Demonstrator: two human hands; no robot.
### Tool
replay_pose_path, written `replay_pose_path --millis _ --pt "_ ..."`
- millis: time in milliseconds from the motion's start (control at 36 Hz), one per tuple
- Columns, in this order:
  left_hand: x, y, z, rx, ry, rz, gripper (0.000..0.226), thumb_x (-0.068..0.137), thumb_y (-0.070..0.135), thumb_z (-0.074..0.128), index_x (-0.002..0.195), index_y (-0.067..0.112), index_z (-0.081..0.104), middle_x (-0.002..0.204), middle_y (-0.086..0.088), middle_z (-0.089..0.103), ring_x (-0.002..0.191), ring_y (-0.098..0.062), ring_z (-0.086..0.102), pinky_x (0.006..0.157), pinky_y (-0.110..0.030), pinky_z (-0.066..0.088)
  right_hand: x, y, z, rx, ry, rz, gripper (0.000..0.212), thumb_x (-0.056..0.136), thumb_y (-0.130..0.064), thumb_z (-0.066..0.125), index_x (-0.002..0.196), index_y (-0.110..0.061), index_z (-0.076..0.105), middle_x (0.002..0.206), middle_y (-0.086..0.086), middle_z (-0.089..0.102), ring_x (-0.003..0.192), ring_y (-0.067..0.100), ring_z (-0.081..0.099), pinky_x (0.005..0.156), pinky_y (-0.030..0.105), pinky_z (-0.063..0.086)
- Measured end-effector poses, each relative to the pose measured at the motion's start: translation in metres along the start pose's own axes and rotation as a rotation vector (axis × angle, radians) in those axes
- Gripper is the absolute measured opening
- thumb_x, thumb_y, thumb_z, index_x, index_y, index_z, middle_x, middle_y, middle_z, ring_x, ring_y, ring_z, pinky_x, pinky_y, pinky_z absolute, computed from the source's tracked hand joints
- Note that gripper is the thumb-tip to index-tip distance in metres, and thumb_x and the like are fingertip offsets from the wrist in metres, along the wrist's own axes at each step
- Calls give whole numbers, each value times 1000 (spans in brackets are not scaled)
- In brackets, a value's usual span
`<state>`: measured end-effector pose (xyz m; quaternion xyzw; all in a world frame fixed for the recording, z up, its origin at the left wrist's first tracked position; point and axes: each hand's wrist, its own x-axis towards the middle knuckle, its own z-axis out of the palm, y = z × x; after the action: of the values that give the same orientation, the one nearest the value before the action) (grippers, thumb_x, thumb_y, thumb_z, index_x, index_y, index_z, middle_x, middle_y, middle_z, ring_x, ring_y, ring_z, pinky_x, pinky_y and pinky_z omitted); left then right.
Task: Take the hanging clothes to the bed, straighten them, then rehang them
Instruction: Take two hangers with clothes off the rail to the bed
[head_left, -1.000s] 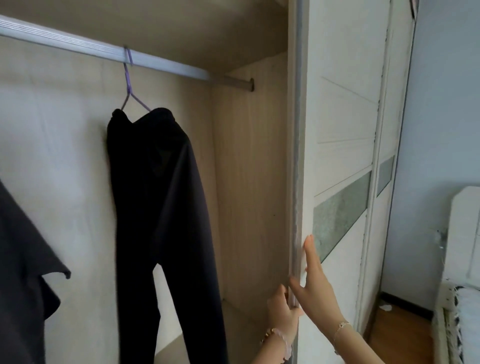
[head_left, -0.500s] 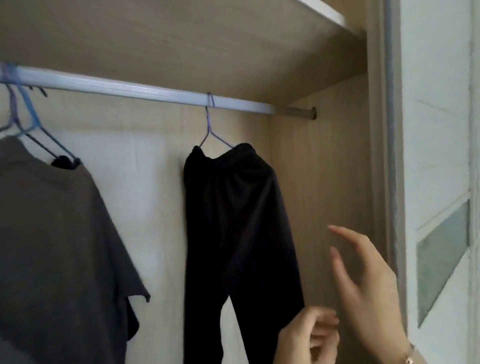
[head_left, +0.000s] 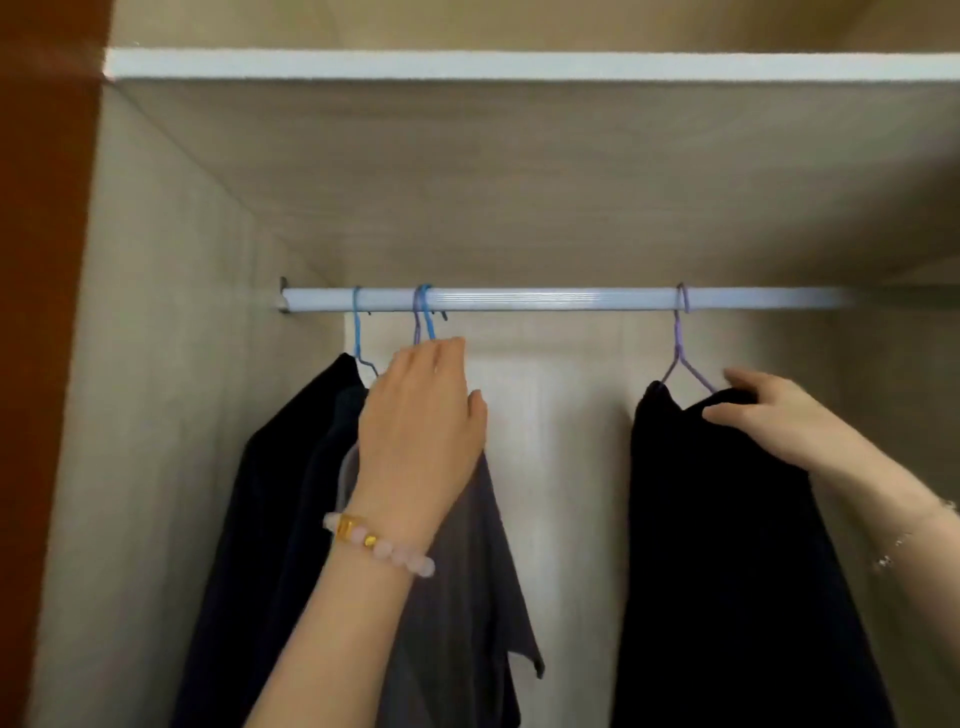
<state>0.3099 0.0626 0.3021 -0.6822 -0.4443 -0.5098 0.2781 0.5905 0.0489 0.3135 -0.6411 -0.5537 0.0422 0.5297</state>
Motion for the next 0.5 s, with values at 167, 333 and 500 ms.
replay_pose_path --millis 167,333,500 --pt "29 -29 -14 331 -410 -248 27 93 27 40 111 9 49 121 -10 54 109 -31 53 74 -31 35 31 12 14 328 -73 121 23 102 10 58 113 -9 61 80 9 67 70 17 57 43 8 52" --pt "46 -36 -9 308 -563 -225 30 81 27 53 108 14 57 110 -5 60 101 -26 58 86 -40 50 43 21 28 609 -130 163 29 98 14 56 121 11 73 113 24 77 87 31 65 56 24 62" --pt "46 -22 8 -55 -584 -336 20 80 13 55 94 -1 61 100 -12 66 94 -26 63 82 -35 52 45 24 28 620 -122 141 34 97 10 57 127 24 64 124 42 69 90 33 55 64 31 45"
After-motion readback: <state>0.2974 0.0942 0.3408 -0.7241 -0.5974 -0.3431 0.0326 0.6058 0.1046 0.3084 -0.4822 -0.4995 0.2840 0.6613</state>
